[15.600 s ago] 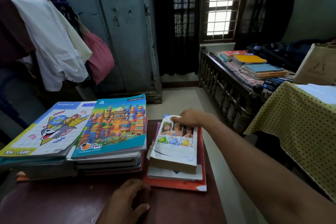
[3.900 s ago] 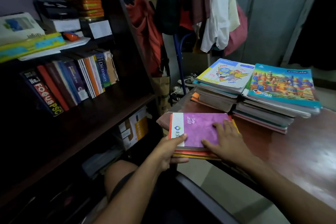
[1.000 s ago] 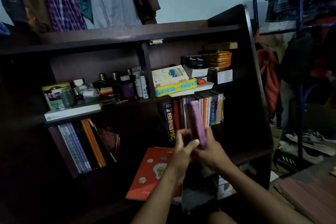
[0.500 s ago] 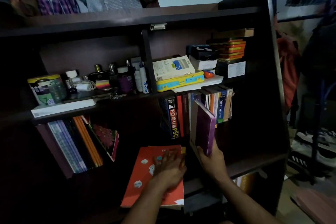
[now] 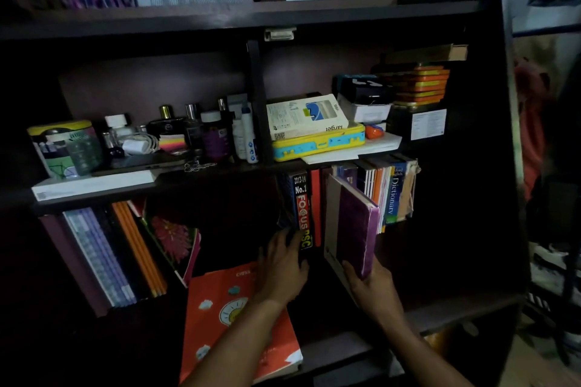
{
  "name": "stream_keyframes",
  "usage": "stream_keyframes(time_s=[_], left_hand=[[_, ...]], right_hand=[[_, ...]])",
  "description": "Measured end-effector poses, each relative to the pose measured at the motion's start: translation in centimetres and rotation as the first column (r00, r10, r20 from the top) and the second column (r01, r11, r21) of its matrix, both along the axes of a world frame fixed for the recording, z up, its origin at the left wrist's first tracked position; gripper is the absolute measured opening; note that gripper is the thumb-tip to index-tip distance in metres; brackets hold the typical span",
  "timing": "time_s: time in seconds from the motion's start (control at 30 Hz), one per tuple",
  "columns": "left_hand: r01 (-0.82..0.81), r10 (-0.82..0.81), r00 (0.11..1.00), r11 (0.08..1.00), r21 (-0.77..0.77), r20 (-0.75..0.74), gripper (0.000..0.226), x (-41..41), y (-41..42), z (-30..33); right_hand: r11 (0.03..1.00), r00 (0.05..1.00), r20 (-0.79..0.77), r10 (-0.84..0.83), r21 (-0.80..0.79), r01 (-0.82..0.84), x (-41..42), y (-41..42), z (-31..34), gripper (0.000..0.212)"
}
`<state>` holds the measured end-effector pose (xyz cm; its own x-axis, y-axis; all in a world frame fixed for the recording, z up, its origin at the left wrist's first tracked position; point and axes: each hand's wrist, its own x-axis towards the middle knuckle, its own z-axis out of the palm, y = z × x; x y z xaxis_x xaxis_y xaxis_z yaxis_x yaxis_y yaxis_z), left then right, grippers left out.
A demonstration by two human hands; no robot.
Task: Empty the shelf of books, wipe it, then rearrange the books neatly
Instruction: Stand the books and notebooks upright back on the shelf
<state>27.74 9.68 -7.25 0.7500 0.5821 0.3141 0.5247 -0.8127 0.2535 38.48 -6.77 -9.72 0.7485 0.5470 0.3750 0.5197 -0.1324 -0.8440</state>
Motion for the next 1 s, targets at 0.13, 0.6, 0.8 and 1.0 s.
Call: stream_keyframes(time_s=[0.13, 0.6, 0.8, 1.0], left_hand=[[0.122, -0.126, 0.992, 0.961, 0.246, 0.000, 0.079, 3.9, 1.4, 2.8], [0.083, -0.136, 0.962, 0.971, 0.223, 0.236, 0.079, 6.3, 6.5, -2.4], [0.099, -0.166, 0.934, 0.971, 0.217, 0.317, 0.076, 5.9, 6.7, -2.1], [0.103, -0.144, 0.946, 0.983, 0.150, 0.292, 0.070, 5.4, 6.1, -1.8]], right_hand=[[1.000, 0.999, 0.051, 0.002, -0.015, -0.001, 0.5, 0.4, -0.4, 0.042], [0.994, 0.985, 0.173, 0.019, -0.107, -0.001, 2.2, 2.2, -1.6, 0.029], [0.993, 0.982, 0.182, 0.046, -0.114, -0.025, 2.5, 3.1, -1.5, 0.038], [0.998, 0.974, 0.225, 0.004, -0.069, 0.012, 2.4, 5.1, -0.9, 0.043]])
